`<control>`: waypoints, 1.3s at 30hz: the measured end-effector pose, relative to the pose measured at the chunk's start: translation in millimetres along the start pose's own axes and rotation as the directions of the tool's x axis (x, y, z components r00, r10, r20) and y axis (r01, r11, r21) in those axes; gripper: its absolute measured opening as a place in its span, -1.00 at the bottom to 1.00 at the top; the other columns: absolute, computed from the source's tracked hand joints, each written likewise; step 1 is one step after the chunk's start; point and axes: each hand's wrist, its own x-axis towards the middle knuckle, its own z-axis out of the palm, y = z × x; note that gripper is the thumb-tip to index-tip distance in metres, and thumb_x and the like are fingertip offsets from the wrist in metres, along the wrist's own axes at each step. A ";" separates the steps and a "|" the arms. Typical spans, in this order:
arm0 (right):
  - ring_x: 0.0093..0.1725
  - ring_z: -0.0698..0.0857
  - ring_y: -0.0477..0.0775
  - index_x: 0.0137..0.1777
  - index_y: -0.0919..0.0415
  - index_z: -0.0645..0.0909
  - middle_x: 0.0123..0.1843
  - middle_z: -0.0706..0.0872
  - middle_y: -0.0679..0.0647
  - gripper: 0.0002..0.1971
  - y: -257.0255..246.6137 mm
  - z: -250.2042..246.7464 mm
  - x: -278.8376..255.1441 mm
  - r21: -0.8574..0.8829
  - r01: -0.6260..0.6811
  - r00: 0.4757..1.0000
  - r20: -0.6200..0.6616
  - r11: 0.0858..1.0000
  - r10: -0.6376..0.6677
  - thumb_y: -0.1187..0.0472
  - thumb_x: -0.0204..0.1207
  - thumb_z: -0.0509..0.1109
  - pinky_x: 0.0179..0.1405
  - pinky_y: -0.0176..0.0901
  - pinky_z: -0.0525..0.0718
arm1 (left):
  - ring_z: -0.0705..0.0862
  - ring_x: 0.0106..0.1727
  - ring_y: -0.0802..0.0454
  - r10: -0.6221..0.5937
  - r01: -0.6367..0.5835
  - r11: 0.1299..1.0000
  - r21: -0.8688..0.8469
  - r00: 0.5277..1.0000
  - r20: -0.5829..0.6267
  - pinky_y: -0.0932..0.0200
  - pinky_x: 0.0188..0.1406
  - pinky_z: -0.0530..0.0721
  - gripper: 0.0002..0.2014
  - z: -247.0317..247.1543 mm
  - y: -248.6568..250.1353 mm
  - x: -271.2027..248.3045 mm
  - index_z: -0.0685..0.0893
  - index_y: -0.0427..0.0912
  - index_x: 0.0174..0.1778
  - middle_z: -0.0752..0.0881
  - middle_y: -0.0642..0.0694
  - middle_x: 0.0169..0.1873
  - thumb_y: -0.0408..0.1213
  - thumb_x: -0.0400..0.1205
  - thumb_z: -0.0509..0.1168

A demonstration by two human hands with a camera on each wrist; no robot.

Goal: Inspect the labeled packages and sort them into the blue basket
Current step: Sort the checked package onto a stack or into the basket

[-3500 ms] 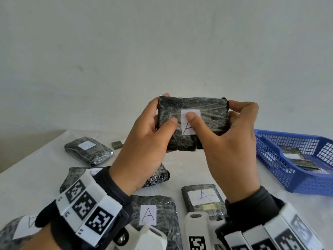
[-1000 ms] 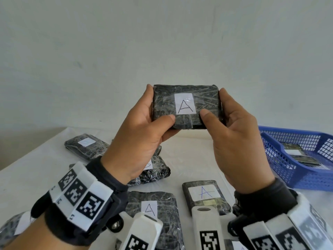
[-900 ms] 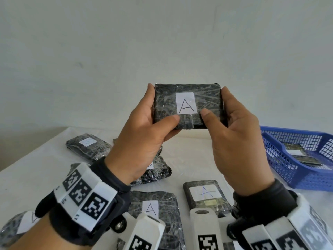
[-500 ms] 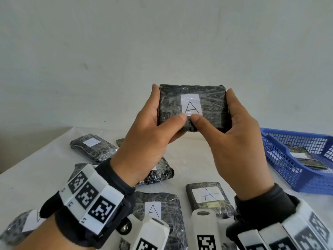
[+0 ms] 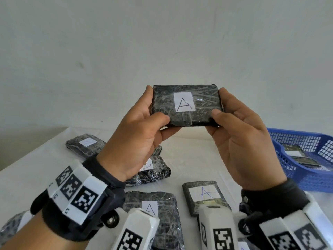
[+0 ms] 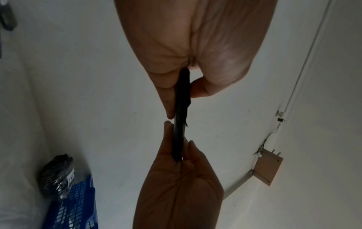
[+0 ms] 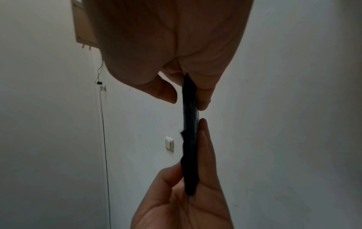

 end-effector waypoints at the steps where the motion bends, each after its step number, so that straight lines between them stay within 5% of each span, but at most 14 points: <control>1: 0.38 0.79 -0.01 0.68 0.32 0.44 0.26 0.88 0.00 -0.37 -2.3 -0.9 -0.3 -0.003 -0.002 1.000 0.006 1.000 0.002 0.30 0.56 0.26 0.52 -0.07 0.67 | 0.87 -0.01 0.10 -0.008 0.009 1.000 -0.029 1.000 0.006 0.24 -0.03 0.82 -0.62 -0.5 0.6 0.2 0.61 0.03 0.18 0.91 -0.02 -0.05 -0.59 0.73 0.15; 5: 0.39 0.78 -0.11 0.68 0.19 0.44 0.27 0.87 -0.12 -0.35 -5.1 -4.7 -1.3 -0.196 0.023 1.000 0.014 0.980 -0.021 0.14 0.55 0.37 0.47 -0.15 0.70 | 0.87 -0.01 0.04 -0.058 0.057 0.995 -0.082 0.998 -0.015 0.20 -0.01 0.84 -0.71 -3.7 5.6 1.4 0.68 -0.25 0.20 0.89 -0.17 -0.01 -0.61 0.74 0.13; 7: 0.49 0.66 -0.28 0.75 0.09 0.38 0.45 0.76 -0.15 -0.25 -4.8 -8.2 -1.2 -0.384 0.070 0.997 0.039 0.921 -0.059 -0.06 0.56 0.40 0.52 -0.29 0.62 | 0.86 0.01 -0.01 -0.092 0.088 0.987 -0.135 0.995 -0.023 0.20 -0.03 0.84 -0.71 -5.6 8.6 3.1 0.65 -0.47 0.29 0.86 -0.28 0.03 -0.59 0.72 0.11; 9: 0.61 0.42 -0.47 0.69 -0.17 0.43 0.64 0.53 -0.21 -0.34 -4.9 -10.1 -3.1 -0.571 0.138 0.990 0.086 0.810 -0.108 -0.28 0.59 0.34 0.57 -0.46 0.44 | 0.87 0.04 -0.09 -0.124 0.122 0.974 -0.190 0.992 0.005 0.21 -0.07 0.85 -0.67 -7.8 10.0 3.5 0.64 -0.59 0.27 0.84 -0.36 0.07 -0.51 0.64 0.20; 11: 0.63 0.39 -0.43 0.50 -0.29 0.52 0.58 0.51 -0.26 -0.50 -3.5 -10.0 -5.3 -0.636 0.183 0.983 0.124 0.750 -0.135 -0.37 0.59 0.24 0.58 -0.36 0.39 | 0.86 0.15 -0.23 -0.160 0.160 0.969 -0.187 0.987 0.014 0.19 -0.02 0.86 -0.61 -4.6 10.6 1.9 0.67 -0.59 0.22 0.82 -0.44 0.15 -0.39 0.56 0.27; 13: 0.29 0.63 -0.36 0.28 -0.09 0.61 0.20 0.69 -0.26 -0.55 -2.9 -4.6 -6.5 -0.602 0.211 0.977 0.099 0.770 -0.190 -0.35 0.59 0.23 0.28 -0.43 0.53 | 0.83 0.23 -0.29 -0.190 0.189 0.972 -0.138 0.982 0.004 0.12 0.12 0.85 -0.59 1.0 5.5 -0.1 0.68 -0.58 0.25 0.81 -0.43 0.20 -0.32 0.59 0.34; 15: -0.09 0.65 -0.14 0.08 0.13 0.63 -0.11 0.72 -0.01 -0.49 -1.4 0.5 -5.3 -0.548 0.226 0.970 0.048 0.805 -0.239 -0.34 0.59 0.25 -0.04 -0.35 0.61 | 0.79 0.28 -0.21 -0.205 0.201 0.974 -0.102 0.979 -0.022 -0.07 0.35 0.77 -0.63 3.9 -2.3 -0.6 0.72 -0.45 0.19 0.84 -0.21 0.18 -0.24 0.59 0.48; 18: -0.01 0.66 0.42 -0.01 0.31 0.64 -0.04 0.64 0.45 -0.28 -2.4 6.3 -4.6 -0.454 0.155 0.981 -0.035 0.877 -0.192 -0.48 0.54 0.34 0.20 0.43 0.69 | 0.68 0.22 0.19 -0.180 0.177 0.983 -0.047 0.979 -0.090 -0.06 0.61 0.54 -0.34 3.6 -10.8 -1.7 0.73 -0.16 0.31 0.81 0.19 -0.03 0.02 0.29 0.55; 20: 0.03 0.65 0.51 -0.04 0.29 0.68 -0.04 0.64 0.49 -0.30 -2.1 9.6 -4.3 -0.408 0.114 0.986 -0.064 0.906 -0.153 -0.46 0.51 0.41 0.22 0.60 0.62 | 0.71 0.21 0.26 -0.128 0.127 0.992 -0.020 0.987 -0.100 0.01 0.64 0.51 -0.37 4.6 -16.0 -0.4 0.77 -0.11 0.31 0.83 0.13 0.07 0.00 0.29 0.53; 24: -0.02 0.71 0.32 -0.07 0.25 0.66 -0.04 0.68 0.42 -0.45 3.9 16.6 -6.1 -0.367 0.065 0.991 -0.082 0.928 -0.101 -0.33 0.50 0.41 0.28 0.52 0.62 | 0.74 0.19 0.19 -0.056 0.063 0.996 0.057 0.991 -0.119 0.01 0.56 0.57 -0.76 5.9 -16.7 -1.5 0.86 -0.03 -0.05 0.83 -0.02 0.07 -0.08 0.41 0.48; 27: -0.01 0.72 0.17 -0.14 0.07 0.64 -0.15 0.71 0.12 -0.59 4.6 16.6 -5.9 -0.330 0.019 0.994 -0.092 0.944 -0.052 -0.27 0.36 0.56 0.21 0.23 0.69 | 0.74 0.23 0.10 0.007 0.006 0.994 0.112 0.993 -0.118 0.00 0.42 0.59 -0.72 6.9 -12.4 -3.1 0.84 0.00 -0.11 0.82 -0.03 0.07 0.05 0.38 0.41; 30: -0.08 0.64 0.14 -0.18 0.04 0.62 -0.16 0.65 0.13 -0.62 3.8 17.2 -5.8 -0.263 -0.008 0.992 -0.127 0.965 -0.026 -0.23 0.30 0.60 0.10 0.16 0.62 | 0.72 0.25 -0.13 0.062 -0.038 0.980 0.195 0.991 -0.118 -0.29 0.50 0.52 -0.67 10.6 -12.6 -3.9 0.83 -0.02 -0.05 0.80 -0.25 0.09 0.08 0.41 0.38; 35: -0.13 0.69 -0.03 -0.07 0.15 0.62 -0.20 0.71 0.04 -0.54 0.2 19.7 -7.5 -0.265 0.012 0.993 -0.111 0.964 -0.043 -0.14 0.29 0.71 -0.05 -0.19 0.65 | 0.73 0.16 -0.02 0.087 -0.064 0.973 0.222 0.992 -0.095 -0.06 0.33 0.58 -0.61 9.2 -13.8 -3.0 0.73 -0.10 -0.02 0.77 -0.07 -0.01 0.12 0.43 0.37; 39: -0.09 0.70 0.03 -0.04 0.18 0.61 -0.17 0.70 0.09 -0.49 0.8 20.7 -8.8 -0.254 0.011 0.994 -0.099 0.967 -0.038 -0.18 0.28 0.69 0.08 0.04 0.69 | 0.72 0.23 -0.19 0.103 -0.079 0.968 0.239 0.991 -0.089 -0.21 0.42 0.58 -0.67 8.1 -13.2 -2.2 0.72 -0.04 -0.06 0.77 -0.08 0.00 0.13 0.44 0.40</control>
